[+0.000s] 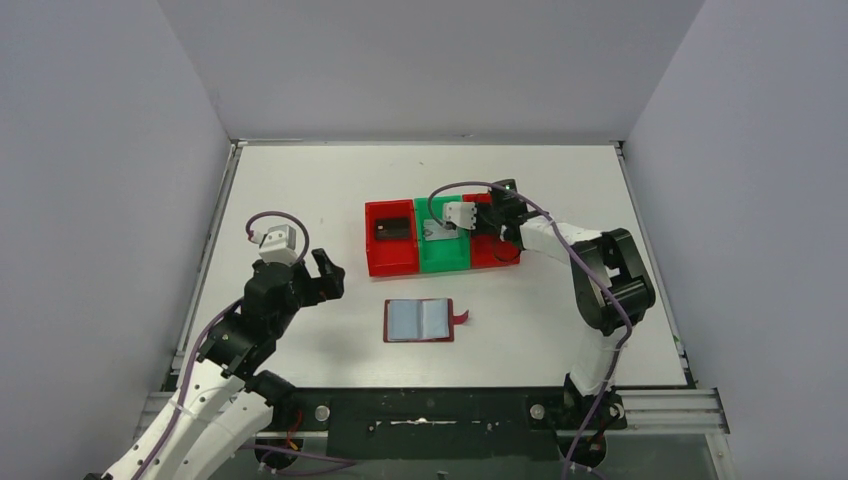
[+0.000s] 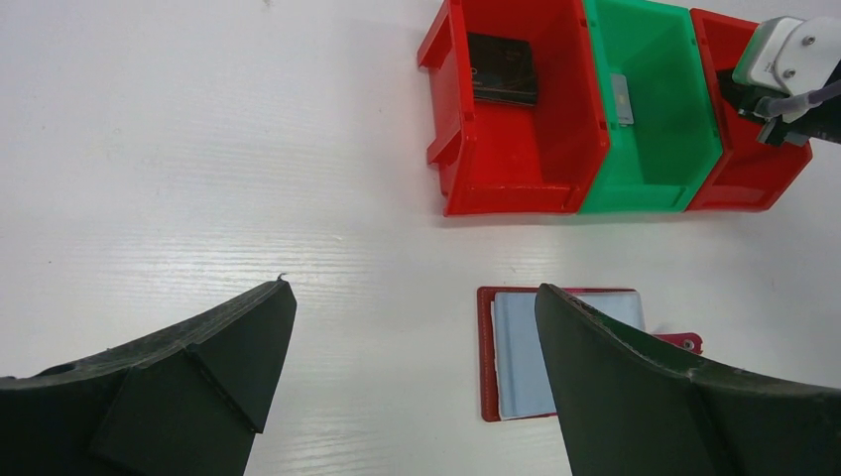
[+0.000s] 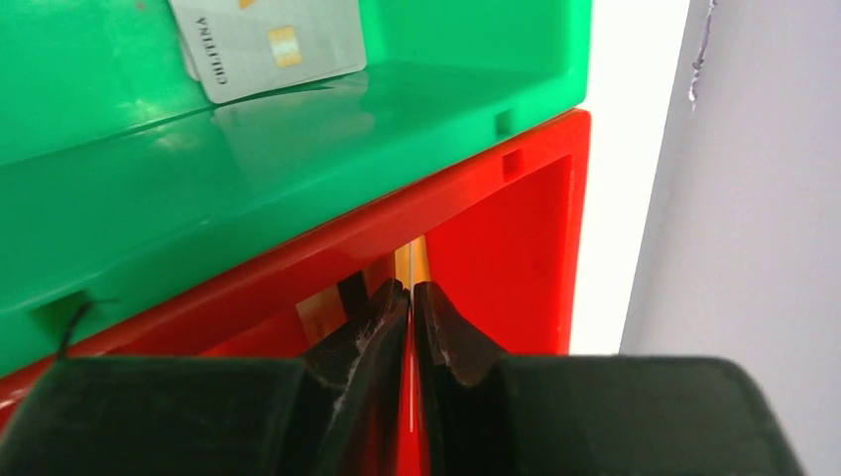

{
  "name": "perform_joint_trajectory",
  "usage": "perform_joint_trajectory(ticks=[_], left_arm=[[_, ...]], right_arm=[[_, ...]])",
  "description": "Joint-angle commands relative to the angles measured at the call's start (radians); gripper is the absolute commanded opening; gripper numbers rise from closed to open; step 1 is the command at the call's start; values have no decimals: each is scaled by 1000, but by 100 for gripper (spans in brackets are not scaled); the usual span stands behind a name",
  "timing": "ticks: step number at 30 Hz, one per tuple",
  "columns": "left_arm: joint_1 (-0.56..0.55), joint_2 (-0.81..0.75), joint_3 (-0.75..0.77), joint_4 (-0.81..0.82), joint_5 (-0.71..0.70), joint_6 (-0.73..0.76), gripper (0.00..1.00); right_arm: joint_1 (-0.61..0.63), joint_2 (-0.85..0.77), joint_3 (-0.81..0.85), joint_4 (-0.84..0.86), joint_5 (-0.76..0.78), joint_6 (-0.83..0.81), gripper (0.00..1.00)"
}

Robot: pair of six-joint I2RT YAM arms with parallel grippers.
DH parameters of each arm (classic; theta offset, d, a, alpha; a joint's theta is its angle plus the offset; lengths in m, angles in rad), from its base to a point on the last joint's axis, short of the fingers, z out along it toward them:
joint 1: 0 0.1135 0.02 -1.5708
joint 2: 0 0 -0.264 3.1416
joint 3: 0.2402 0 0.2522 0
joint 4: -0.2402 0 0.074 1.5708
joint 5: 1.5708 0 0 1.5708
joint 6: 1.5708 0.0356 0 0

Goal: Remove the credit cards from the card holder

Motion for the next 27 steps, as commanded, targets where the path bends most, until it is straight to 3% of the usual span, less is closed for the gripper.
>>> perform_joint_trajectory(ticks=[1,10,20,24,27], left_arm=[[5,-4,29,24,-9,12,94],[5,-2,29,26,-6,12,94],[6,13,29,29,19,16,94],[5,17,29,30,23,18,94],[7,24,29,30,27,18,94]], right_arm=[[-10,9,72,49,-28,-29,12],[-11,24,104,-81,-67,-31,16],[-16,-93,56,-114,-98,52,22],[-9,-243,-6,6,-107,235,27],[23,-368,-80,124,-93,492,36]])
